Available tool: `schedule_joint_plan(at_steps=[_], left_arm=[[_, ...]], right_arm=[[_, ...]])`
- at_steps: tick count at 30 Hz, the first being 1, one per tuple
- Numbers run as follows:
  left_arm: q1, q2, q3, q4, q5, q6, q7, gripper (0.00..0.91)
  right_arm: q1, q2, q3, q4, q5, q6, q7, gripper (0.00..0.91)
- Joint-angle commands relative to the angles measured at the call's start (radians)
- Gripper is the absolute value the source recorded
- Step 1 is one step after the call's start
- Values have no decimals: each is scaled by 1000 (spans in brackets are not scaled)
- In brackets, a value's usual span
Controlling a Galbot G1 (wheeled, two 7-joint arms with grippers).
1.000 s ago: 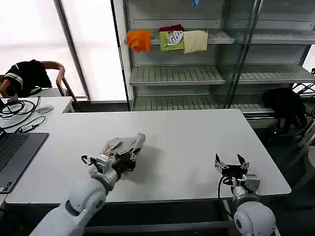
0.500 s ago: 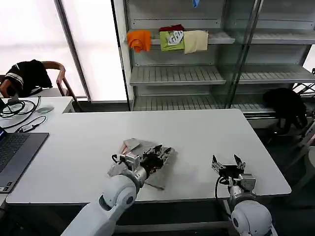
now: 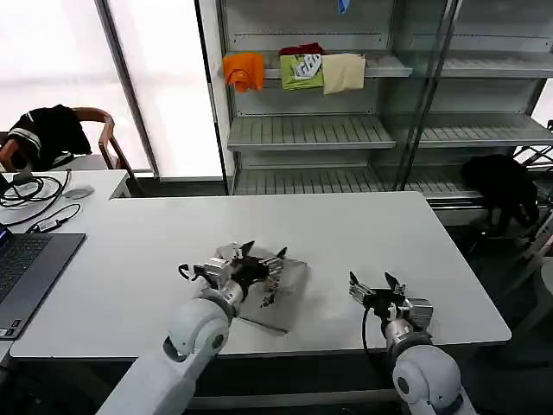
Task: Fold and organize the clothes.
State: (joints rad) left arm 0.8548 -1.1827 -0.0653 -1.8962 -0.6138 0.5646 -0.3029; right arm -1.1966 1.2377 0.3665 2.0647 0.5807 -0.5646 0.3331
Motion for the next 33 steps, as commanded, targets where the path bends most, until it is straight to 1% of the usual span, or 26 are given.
schedule_joint_plan(at_steps=[1,7,10,12,18,23,25,27,28,31,32,33], left_arm=[[50,111,-166,-19,83,5,-30,907],[84,117,-206,-42,74,4,-34,907],[90,116,-212,-44,75,3,-36,907],[91,114,-215,-43,78,2,-36,907],[96,100,-209,-38,86,0,-35,907],[98,104,-214,-38,85,0,-35,907],[101,109,-216,-39,84,0,-34,907],[103,110,-217,-39,83,0,-32,907],[105,110,-217,-38,83,-1,-31,907],[105,105,-216,-36,79,-2,-31,907],[105,105,-216,-35,78,-2,-31,907],[105,104,-215,-34,78,-2,-31,907]], right_arm=[[70,68,-122,-7,221,-14,123,907],[97,130,-190,-22,241,-14,177,907],[96,143,-208,-32,240,-14,198,907],[94,149,-215,-36,240,-14,205,907],[95,173,-255,-41,215,-14,200,907],[103,191,-279,-62,196,-14,210,897],[105,195,-280,-76,195,-14,220,846],[106,195,-280,-89,194,-14,223,756],[106,195,-281,-97,191,-14,223,615],[109,200,-288,-109,185,-14,226,534],[110,201,-289,-112,185,-14,228,474],[111,203,-291,-117,185,-14,232,443]])
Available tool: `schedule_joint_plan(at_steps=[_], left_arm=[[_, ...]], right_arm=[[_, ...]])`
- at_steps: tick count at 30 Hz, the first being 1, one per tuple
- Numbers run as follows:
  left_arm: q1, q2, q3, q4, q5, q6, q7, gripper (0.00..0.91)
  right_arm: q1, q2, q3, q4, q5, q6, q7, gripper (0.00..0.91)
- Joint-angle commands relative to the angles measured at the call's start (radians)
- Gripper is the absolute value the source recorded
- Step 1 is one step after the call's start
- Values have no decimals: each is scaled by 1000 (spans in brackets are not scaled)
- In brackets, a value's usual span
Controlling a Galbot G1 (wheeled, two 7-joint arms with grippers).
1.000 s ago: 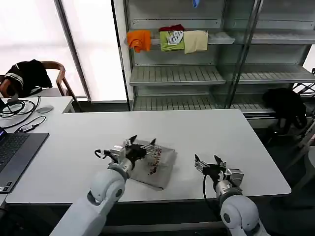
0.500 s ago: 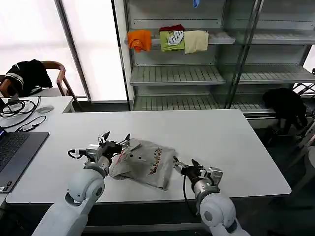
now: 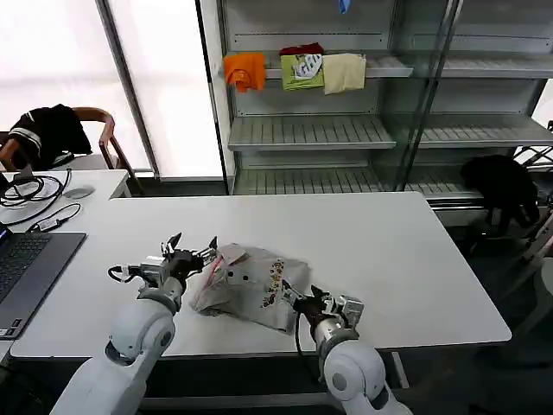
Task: Fold and organize the clothes.
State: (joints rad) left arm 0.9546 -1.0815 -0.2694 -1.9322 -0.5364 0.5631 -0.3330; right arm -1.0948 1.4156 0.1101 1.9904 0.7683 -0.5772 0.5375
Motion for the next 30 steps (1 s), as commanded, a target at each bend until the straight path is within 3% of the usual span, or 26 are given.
schedule_joint_plan(at_steps=[1,2,8,10,11,12,17,25,30], left_arm=[[5,2,-10,2,1,-1,-1,907],[6,3,-10,2,1,-1,0,907],[7,5,-11,3,-2,-1,0,907],[6,6,-11,3,-4,-1,0,907],[7,6,-11,3,-4,-1,0,907],[7,6,-11,4,-3,-1,0,907],[16,6,-13,3,-3,-1,-1,907],[18,-1,-11,0,-3,2,-2,907],[21,-15,-9,1,0,3,-2,907]], right_arm=[[10,27,-35,-50,-4,-1,30,383],[10,28,-34,-52,-4,-1,32,343],[8,30,-28,-67,-1,-1,34,302],[9,33,-27,-69,-1,0,36,181],[9,33,-26,-69,-1,0,36,20],[9,31,-24,-67,-2,0,35,0],[44,-29,-2,-55,0,-2,26,0],[181,-212,21,-125,41,-4,-57,0],[233,-259,43,-184,40,-4,-92,0]])
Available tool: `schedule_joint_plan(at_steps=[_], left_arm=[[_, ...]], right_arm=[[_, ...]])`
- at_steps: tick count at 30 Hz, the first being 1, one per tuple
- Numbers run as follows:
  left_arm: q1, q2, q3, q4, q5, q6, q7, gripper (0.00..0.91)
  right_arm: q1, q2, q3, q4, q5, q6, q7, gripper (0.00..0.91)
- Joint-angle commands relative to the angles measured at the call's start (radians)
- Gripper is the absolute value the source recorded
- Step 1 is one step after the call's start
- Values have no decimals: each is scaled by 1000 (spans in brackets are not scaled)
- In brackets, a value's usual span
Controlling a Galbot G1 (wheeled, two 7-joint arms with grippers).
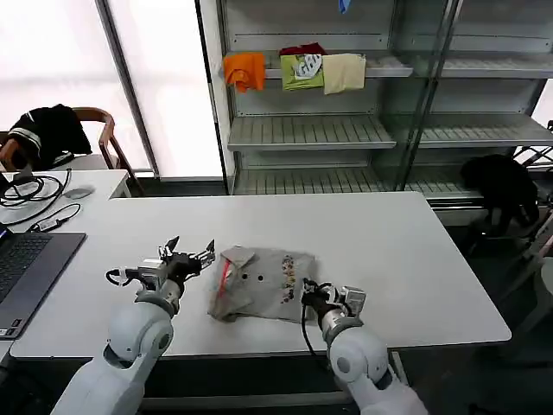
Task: Fold and organize the clothes.
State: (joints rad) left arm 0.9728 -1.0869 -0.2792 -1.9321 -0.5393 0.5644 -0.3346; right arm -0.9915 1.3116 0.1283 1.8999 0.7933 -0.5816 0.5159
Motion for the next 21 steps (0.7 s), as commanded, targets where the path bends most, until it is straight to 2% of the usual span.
schedule_joint_plan(at_steps=[1,5,6,7,8,16,19,20,21], left_arm=[[4,-12,2,1,3,2,0,907],[6,-19,1,1,3,3,0,907],[7,-22,1,1,4,3,0,907],[7,-22,0,1,3,4,0,907],[8,-23,0,1,3,4,0,907],[22,-24,-6,-8,3,5,1,907],[28,-27,-11,-11,4,4,0,907],[28,-28,-14,-11,3,3,0,907],[26,-29,-17,-11,3,2,-1,907]], right_arm=[[134,-165,29,-102,16,1,-80,0],[134,-181,35,-129,1,2,-96,0],[133,-181,36,-132,-5,2,-102,81],[133,-181,37,-132,-6,1,-102,212],[131,-180,36,-130,-16,1,-108,907],[94,-183,51,-75,-99,1,-146,907],[59,-181,74,-23,-178,2,-169,907],[41,-175,88,2,-241,2,-191,907],[34,-178,91,32,-232,2,-188,907]])
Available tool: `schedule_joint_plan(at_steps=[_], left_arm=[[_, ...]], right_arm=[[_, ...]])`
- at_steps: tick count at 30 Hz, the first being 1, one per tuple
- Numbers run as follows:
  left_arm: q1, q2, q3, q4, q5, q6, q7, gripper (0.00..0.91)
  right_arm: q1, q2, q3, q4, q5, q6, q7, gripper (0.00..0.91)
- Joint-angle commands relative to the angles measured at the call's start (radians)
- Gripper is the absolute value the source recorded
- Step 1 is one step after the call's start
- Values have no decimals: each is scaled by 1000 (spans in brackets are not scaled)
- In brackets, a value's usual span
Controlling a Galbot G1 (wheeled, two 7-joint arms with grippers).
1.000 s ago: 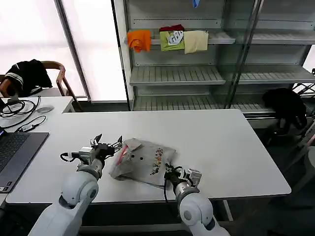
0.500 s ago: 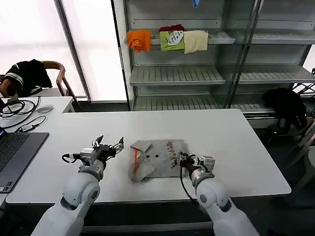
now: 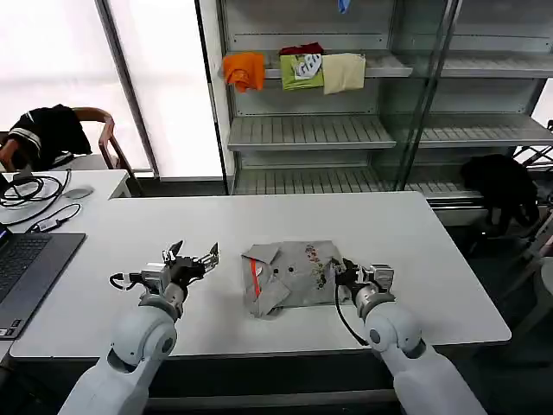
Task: Fold and organize the clothes.
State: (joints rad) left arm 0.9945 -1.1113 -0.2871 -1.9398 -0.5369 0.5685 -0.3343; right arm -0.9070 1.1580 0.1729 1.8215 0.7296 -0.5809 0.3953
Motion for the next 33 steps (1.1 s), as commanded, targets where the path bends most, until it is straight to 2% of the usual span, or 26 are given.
schedule_joint_plan(at_steps=[1,2,7,13,27,33], left_arm=[[3,-6,-10,-4,1,-4,-2,907],[0,-8,-12,-3,-1,-7,-6,907],[-6,-28,-45,-11,-14,-18,-17,907],[34,-52,-61,-32,-12,-22,-15,907],[56,-65,-71,-61,-11,-15,-17,907],[73,-71,-73,-62,-7,-16,-18,907]], right_arm=[[-54,-24,50,125,-178,2,-67,907],[-61,-16,54,145,-259,4,-86,907],[-70,3,16,197,-399,43,-127,907],[-58,40,-18,186,-418,41,-123,907],[-71,40,-30,196,-419,37,-128,907],[-83,56,-51,153,-450,44,-155,907]])
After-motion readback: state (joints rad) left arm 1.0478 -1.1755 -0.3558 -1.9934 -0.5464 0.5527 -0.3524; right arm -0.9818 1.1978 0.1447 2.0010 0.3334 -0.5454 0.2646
